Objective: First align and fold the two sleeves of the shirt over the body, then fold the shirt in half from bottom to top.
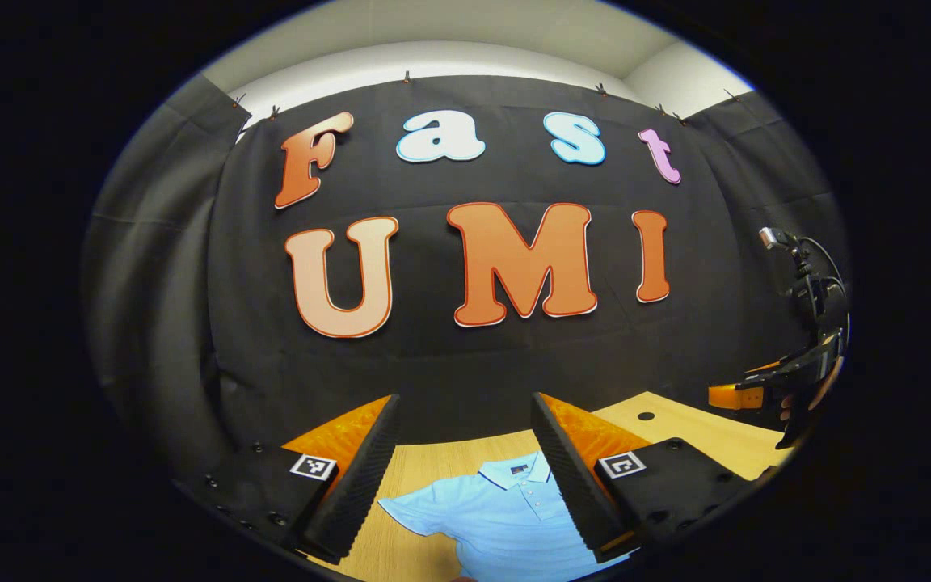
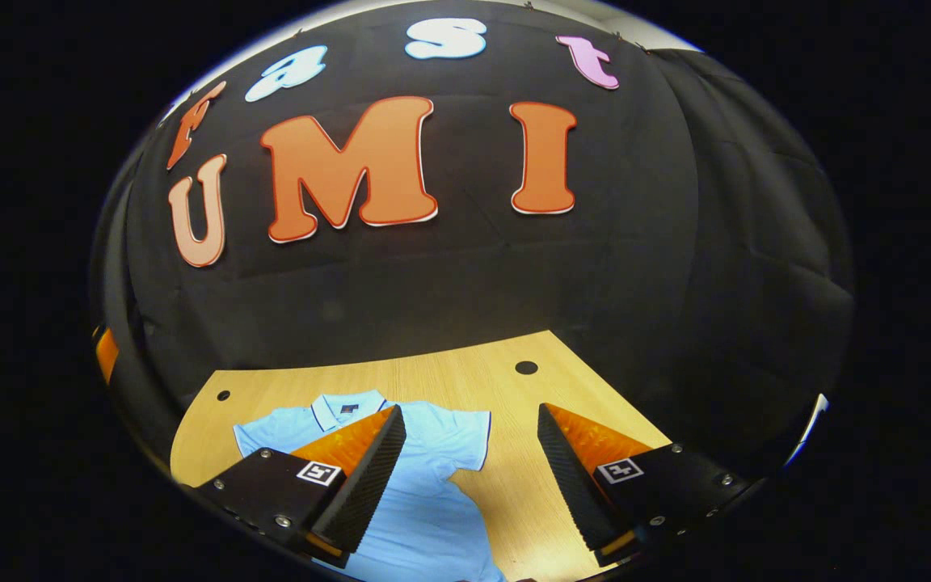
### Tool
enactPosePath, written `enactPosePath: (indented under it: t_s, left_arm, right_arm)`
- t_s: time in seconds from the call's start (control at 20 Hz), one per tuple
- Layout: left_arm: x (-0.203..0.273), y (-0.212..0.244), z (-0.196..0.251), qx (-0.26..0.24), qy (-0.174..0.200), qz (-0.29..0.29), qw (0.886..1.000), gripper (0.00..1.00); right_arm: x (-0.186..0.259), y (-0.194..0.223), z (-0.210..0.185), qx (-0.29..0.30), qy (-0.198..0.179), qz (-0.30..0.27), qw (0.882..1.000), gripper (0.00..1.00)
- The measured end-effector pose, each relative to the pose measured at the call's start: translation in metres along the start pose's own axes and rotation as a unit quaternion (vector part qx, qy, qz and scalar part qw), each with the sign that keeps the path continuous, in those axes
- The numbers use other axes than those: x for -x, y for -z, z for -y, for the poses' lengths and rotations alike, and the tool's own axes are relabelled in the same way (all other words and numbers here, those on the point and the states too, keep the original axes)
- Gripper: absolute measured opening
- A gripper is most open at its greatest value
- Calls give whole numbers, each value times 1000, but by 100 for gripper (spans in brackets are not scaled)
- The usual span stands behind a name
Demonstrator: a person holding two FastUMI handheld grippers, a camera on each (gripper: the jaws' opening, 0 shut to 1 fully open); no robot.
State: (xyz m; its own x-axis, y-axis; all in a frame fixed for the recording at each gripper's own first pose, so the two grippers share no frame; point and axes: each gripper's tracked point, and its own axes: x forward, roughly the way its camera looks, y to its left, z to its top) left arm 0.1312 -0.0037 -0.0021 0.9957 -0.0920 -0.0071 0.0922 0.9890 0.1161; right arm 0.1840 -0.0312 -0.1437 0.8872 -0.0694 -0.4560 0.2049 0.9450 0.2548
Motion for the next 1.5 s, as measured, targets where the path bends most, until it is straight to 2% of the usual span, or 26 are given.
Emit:
enactPosePath:
  t_s: [0.3, 0.6, 1.05, 1.2, 1.5]
  left_arm:
    - [-8, 23, -21, -5, -65, -37, 997, 100]
    - [-9, 64, -32, -5, -120, -106, 987, 100]
    - [-7, 94, -8, -16, -143, -166, 975, 100]
    - [-3, 99, -5, -25, -151, -176, 972, 100]
    - [2, 111, -2, -32, -156, -201, 966, 100]
  right_arm:
    - [-66, 26, 3, 5, -22, -82, 996, 99]
    - [-128, 68, 15, -12, -24, -182, 983, 98]
    - [-200, 118, 5, 6, -38, -287, 957, 96]
    - [-218, 135, 4, -3, -31, -319, 947, 94]
    - [-235, 176, 0, -4, -18, -390, 920, 81]
